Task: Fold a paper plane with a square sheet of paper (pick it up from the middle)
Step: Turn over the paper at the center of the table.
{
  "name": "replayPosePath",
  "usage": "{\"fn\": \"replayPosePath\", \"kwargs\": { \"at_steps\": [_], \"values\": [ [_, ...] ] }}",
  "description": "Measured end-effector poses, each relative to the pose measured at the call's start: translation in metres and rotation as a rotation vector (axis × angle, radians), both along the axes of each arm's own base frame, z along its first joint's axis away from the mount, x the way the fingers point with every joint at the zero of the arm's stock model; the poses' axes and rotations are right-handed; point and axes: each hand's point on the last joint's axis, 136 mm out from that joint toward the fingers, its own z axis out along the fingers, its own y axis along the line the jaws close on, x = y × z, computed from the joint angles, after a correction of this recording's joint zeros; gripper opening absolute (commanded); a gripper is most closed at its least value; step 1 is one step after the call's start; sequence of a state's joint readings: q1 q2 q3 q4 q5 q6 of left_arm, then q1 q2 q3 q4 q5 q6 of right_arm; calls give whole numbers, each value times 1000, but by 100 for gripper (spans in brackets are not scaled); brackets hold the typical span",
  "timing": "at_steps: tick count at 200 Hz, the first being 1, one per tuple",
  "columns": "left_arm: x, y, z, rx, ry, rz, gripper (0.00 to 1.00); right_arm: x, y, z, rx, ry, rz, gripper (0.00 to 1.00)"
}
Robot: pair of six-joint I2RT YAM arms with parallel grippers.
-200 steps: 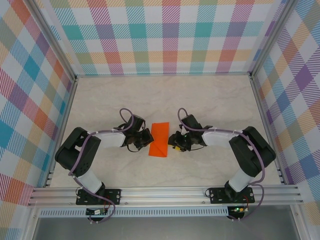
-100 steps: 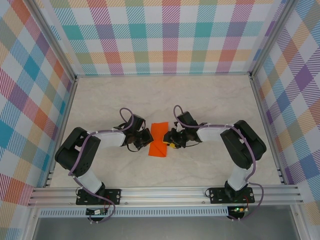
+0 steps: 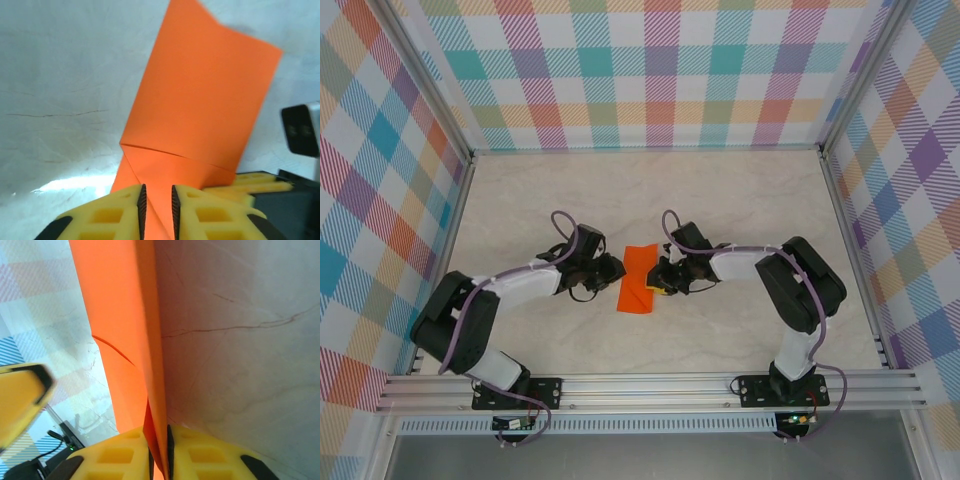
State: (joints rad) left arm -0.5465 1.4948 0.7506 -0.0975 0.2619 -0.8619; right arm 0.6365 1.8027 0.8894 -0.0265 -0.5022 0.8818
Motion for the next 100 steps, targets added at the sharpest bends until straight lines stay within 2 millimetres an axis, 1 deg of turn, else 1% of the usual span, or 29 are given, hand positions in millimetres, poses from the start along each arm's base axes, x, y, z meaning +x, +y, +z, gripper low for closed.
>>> {"fn": "replayPosePath", "kwargs": {
  "at_steps": [12,25,42,57,77,100],
  "values": [
    [1,6,17,5,-46,16,34,1,-2,4,-14,-15,11,12],
    [3,15,35,12,-96,40,38,3,-3,13,-32,-41,23,11],
    [2,27,58,19,-159,74,43,8,-7,29,-63,-94,41,10],
    [0,43,73,24,-199,118,48,13,-13,48,-106,-151,53,10],
    [-6,65,81,37,-229,176,55,20,-27,76,-187,-235,62,11],
    [-16,84,75,63,-210,215,61,26,-50,109,-313,-325,62,12]
  ]
}}
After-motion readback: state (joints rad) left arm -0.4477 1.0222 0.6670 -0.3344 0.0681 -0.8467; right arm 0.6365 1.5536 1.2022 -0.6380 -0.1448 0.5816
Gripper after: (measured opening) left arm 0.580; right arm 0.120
